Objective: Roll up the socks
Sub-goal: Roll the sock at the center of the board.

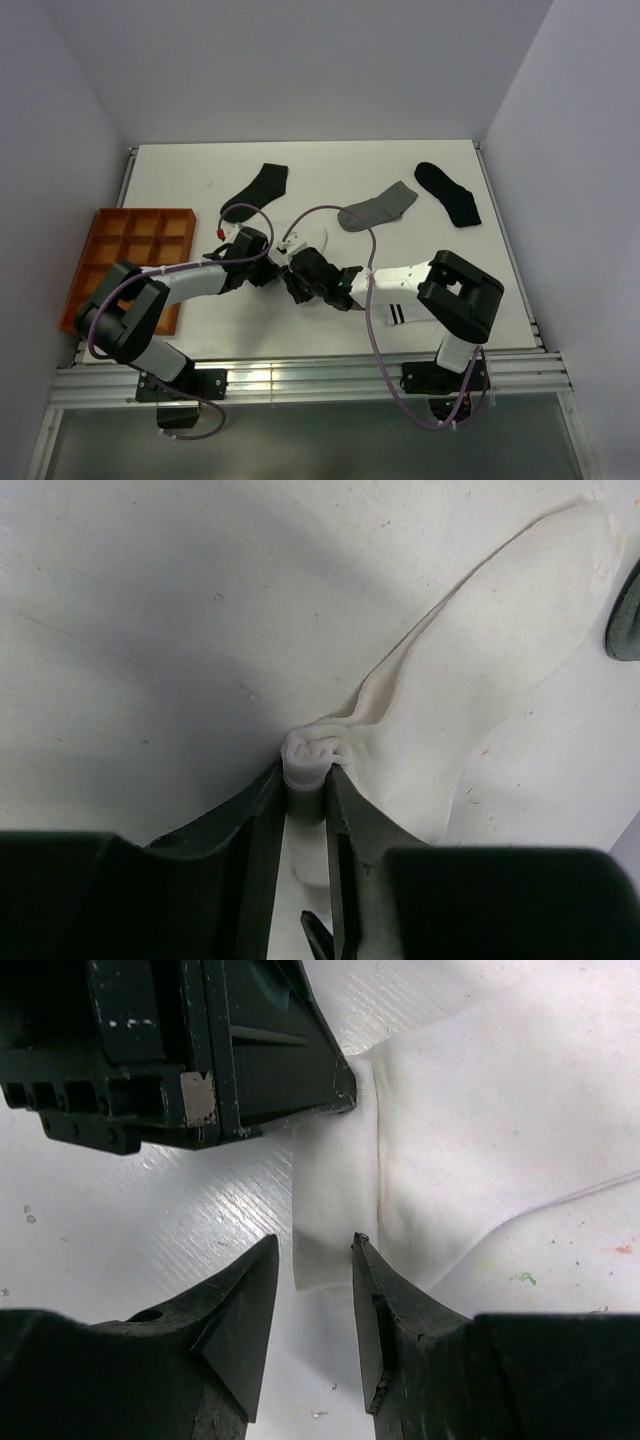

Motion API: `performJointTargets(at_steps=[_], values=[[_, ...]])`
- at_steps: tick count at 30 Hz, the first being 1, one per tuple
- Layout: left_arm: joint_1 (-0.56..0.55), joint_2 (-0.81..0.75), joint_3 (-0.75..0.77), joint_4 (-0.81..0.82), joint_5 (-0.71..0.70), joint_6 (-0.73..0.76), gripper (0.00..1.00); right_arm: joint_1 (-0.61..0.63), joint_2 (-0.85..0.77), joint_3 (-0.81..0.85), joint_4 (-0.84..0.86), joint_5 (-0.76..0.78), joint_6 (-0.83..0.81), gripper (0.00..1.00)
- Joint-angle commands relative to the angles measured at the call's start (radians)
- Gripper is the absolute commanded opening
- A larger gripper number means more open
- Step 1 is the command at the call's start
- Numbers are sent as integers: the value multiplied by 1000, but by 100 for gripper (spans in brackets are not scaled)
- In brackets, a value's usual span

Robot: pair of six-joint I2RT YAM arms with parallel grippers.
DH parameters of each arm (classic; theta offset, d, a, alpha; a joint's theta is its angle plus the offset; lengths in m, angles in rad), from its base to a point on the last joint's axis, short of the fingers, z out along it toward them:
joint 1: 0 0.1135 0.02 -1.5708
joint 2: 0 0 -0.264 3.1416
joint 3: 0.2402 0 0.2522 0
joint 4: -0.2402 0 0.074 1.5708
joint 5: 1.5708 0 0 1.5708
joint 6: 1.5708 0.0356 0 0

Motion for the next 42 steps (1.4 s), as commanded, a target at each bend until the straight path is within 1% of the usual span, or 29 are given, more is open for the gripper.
performJointTargets(at_steps=[1,7,12,20,25,27,30,31,32,33,34,35,36,39,40,41,42], values=[[2,55,-40,-216,-58,48,29,-5,-41,-1,-43,1,-16,43],[0,58,-43,-215,-52,50,29,-4,-54,14,-25,-8,-28,43],[0,54,-43,-213,-51,50,29,-4,-25,34,-11,10,-43,43],[0,46,-45,-210,-47,50,29,-4,54,56,12,0,-60,43],[0,55,-43,-213,-47,53,29,-1,121,71,-26,1,-63,42],[2,54,-44,-210,-47,59,29,2,132,73,-52,6,-59,40],[14,58,-45,-198,-40,63,30,8,146,79,-81,30,-62,30],[19,63,-45,-193,-38,66,30,10,155,83,-91,38,-62,26],[22,63,-44,-190,-35,68,31,10,160,92,-100,42,-59,17],[31,63,-37,-189,-35,73,31,10,166,97,-115,39,-59,13],[35,63,-36,-190,-37,74,33,10,175,105,-123,36,-54,9],[40,60,-31,-190,-38,77,34,10,178,114,-130,17,-42,1],[51,52,-22,-198,-44,80,39,8,178,119,-137,-2,-36,0],[69,15,-16,-204,-61,79,46,-1,172,143,-155,-98,6,0],[74,2,-17,-206,-66,74,52,-8,170,151,-155,-118,15,0],[77,-14,-20,-204,-70,68,54,-15,170,169,-176,-135,41,0],[81,-46,-33,-201,-78,56,55,-19,169,175,-186,-190,53,0]])
